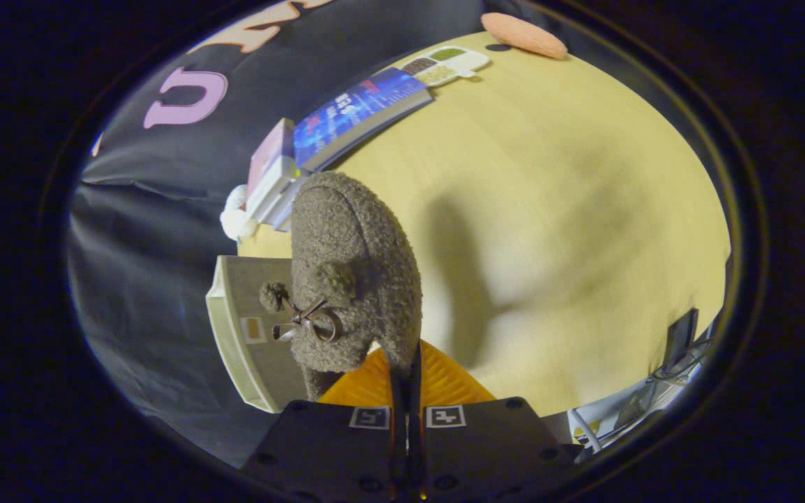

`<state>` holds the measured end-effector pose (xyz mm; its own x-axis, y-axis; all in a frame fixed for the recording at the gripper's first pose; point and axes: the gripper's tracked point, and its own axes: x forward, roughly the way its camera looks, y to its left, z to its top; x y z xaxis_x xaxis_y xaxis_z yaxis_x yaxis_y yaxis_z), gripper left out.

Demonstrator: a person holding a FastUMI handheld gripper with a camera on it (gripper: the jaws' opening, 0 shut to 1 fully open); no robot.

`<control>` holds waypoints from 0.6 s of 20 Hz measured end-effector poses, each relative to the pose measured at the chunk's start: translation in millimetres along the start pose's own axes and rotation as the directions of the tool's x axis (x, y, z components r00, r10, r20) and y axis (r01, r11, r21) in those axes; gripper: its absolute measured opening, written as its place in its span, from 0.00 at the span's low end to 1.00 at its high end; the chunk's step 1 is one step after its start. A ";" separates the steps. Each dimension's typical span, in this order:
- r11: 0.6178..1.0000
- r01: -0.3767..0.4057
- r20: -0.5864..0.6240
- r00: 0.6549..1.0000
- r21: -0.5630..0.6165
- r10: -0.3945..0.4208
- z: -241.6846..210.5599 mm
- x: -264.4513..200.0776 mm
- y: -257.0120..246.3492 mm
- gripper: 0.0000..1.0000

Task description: Open the storage box then place both shoes into the box .Put the left shoe in first, then the right shoe, with the right side of both shoes facing outward in a uniform manner.

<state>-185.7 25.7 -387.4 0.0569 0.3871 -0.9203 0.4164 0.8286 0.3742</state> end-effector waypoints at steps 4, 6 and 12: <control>0.996 -0.076 0.004 0.997 -0.042 0.076 -4.5 -7.0 61.9 0.05; 0.992 -0.100 -0.003 0.995 -0.080 0.100 -12.0 -6.6 90.0 0.05; 0.974 -0.173 -0.034 0.985 -0.146 0.170 -39.4 -1.4 162.8 0.05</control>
<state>-153.7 176.0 -320.8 0.0965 0.5359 -0.8387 0.2635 0.7989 0.5407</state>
